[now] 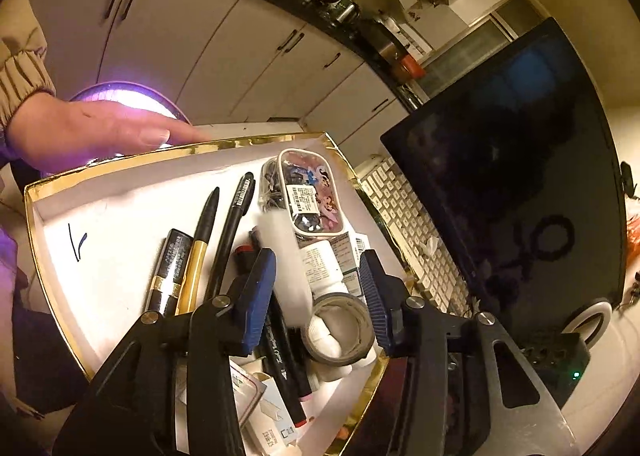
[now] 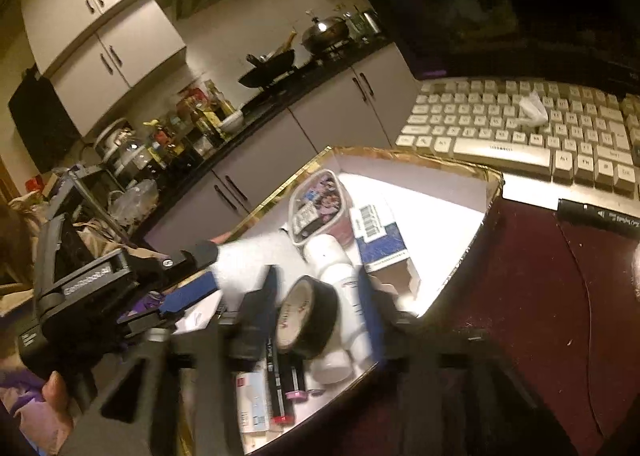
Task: Organize objects
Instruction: 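Open both tools in the tray and move them back over the desk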
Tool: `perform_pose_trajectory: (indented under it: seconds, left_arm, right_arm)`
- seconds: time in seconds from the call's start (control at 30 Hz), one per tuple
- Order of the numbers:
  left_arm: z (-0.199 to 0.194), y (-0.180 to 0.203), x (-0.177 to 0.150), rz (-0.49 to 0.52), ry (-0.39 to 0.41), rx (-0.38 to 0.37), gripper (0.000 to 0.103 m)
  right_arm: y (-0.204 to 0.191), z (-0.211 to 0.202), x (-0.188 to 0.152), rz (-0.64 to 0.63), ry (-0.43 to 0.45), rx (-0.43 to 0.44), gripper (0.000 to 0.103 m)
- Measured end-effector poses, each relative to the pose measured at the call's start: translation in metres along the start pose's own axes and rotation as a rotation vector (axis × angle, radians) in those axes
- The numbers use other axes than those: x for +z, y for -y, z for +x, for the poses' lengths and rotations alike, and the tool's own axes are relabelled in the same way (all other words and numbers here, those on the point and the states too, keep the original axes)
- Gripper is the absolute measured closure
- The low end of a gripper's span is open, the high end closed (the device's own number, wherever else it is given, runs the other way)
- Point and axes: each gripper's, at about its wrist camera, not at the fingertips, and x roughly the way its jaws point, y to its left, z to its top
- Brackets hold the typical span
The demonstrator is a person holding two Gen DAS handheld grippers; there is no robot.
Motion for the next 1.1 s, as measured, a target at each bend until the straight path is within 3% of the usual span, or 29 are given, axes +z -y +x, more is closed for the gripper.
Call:
perform_pose_trajectory:
  seconds: [0.27,0.47,0.67,0.9,1.1]
  left_arm:
    - [-0.004,0.007,-0.005,0.010,-0.001,0.003,0.060]
    - [-0.013,0.029,-0.012,0.094,0.033,0.015,0.060]
    - [-0.012,0.053,-0.032,0.196,0.031,0.023,0.059]
    - [0.000,0.085,-0.058,0.309,-0.054,-0.037,0.059]
    - [0.023,0.109,-0.079,0.362,-0.147,-0.074,0.059]
  right_arm:
    - [0.006,-0.018,-0.004,0.013,-0.010,0.021,0.046]
    - [0.016,-0.034,-0.009,0.047,-0.030,0.051,0.046]
    - [0.036,-0.059,-0.013,0.044,-0.015,-0.017,0.046]
    - [0.084,-0.096,-0.024,0.109,0.014,-0.118,0.046]
    - [0.126,-0.134,-0.026,0.153,0.069,-0.288,0.046]
